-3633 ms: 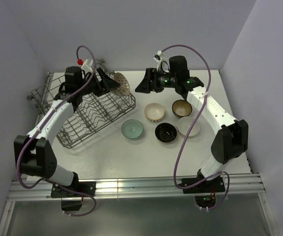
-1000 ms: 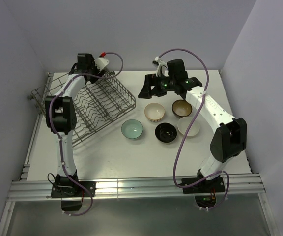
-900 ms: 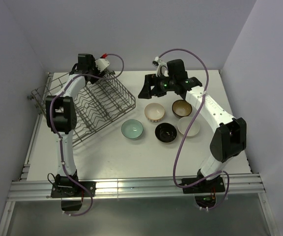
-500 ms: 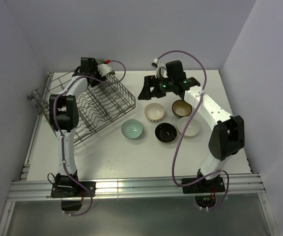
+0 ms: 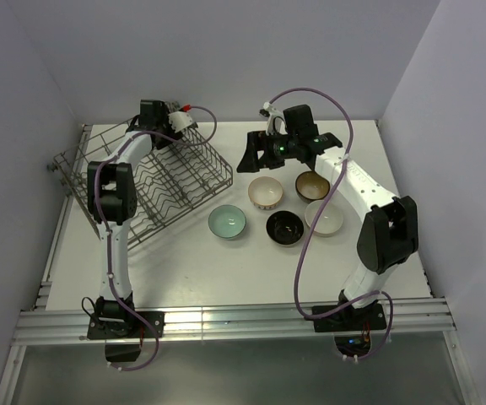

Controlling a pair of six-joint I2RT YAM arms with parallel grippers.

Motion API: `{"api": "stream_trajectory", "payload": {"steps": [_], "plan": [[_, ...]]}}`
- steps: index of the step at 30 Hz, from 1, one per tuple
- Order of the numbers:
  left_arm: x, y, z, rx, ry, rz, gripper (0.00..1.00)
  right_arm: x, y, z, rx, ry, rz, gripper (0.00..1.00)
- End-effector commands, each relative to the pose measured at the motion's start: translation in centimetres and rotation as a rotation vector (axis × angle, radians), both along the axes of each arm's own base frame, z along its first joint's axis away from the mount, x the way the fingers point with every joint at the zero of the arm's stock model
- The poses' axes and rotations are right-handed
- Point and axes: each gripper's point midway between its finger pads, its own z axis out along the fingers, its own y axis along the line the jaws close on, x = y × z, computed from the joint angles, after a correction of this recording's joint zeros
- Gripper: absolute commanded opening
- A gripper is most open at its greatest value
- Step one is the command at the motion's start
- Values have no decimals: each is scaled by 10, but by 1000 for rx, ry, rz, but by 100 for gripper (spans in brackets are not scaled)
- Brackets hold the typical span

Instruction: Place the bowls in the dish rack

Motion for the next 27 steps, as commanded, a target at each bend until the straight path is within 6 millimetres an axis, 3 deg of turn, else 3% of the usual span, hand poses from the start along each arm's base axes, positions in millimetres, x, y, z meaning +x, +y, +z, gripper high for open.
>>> {"api": "stream_trajectory", "payload": {"steps": [1,2,5,6,8,15,27], "plan": [[17,-4,51,5,-143,-9,11,5,-1,5,5,-30,8,90],[15,-5,49,4,-133,-10,14,5,0,5,5,-30,9,90],[10,-6,46,4,-104,-11,39,5,-1,4,5,-27,9,91],[8,-7,45,2,-96,-10,56,4,0,3,5,-22,11,91],[6,-9,47,-8,-87,-16,67,4,0,3,6,-20,14,91],[-6,-18,40,-15,-42,-61,72,4,1,4,9,-16,17,91],[-8,-24,35,-21,-19,-76,99,4,1,1,4,-11,19,92]]}}
